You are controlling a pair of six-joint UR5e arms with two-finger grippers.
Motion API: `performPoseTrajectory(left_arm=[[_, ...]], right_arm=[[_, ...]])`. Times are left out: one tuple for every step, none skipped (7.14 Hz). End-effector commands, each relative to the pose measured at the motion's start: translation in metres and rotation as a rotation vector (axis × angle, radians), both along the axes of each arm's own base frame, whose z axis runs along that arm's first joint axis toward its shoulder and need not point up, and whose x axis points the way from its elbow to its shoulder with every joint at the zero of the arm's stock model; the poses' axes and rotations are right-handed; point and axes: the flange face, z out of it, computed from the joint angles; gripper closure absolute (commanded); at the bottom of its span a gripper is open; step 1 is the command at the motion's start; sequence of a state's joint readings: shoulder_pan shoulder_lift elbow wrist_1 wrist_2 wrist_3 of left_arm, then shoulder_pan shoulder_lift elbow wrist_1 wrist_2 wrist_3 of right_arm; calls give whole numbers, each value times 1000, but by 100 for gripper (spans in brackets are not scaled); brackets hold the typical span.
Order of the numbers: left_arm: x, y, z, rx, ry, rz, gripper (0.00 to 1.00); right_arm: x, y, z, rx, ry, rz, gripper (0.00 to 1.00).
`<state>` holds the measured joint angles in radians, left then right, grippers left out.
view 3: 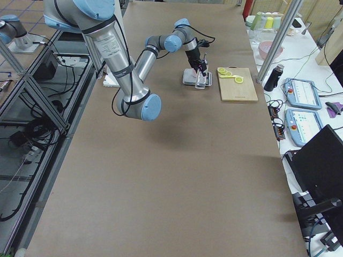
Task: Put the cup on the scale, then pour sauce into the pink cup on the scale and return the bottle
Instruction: 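Carry the glass bottle over the pink cup with the right gripper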
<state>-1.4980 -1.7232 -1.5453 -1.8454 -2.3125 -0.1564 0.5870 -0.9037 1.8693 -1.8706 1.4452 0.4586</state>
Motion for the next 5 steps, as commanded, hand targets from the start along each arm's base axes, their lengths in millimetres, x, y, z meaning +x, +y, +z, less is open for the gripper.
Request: performPoseTrajectory(left_arm=[[-2,5,9,-15,10,2,3],[-2,7,12,-21,11,2,3],[-2,7,12,-21,11,2,3],[-2,7,12,-18,11,2,3],[-2,7,12,-19,13,2,3]], right_arm=[[-12,12,-9,13,97,-3,100],[-22,18,-15,24,99,-16,100],[-34,21,-25,35,98,-34,100],[-36,20,-28,53,111,-55,100],[-37,14,-29,94,150,-54,100]])
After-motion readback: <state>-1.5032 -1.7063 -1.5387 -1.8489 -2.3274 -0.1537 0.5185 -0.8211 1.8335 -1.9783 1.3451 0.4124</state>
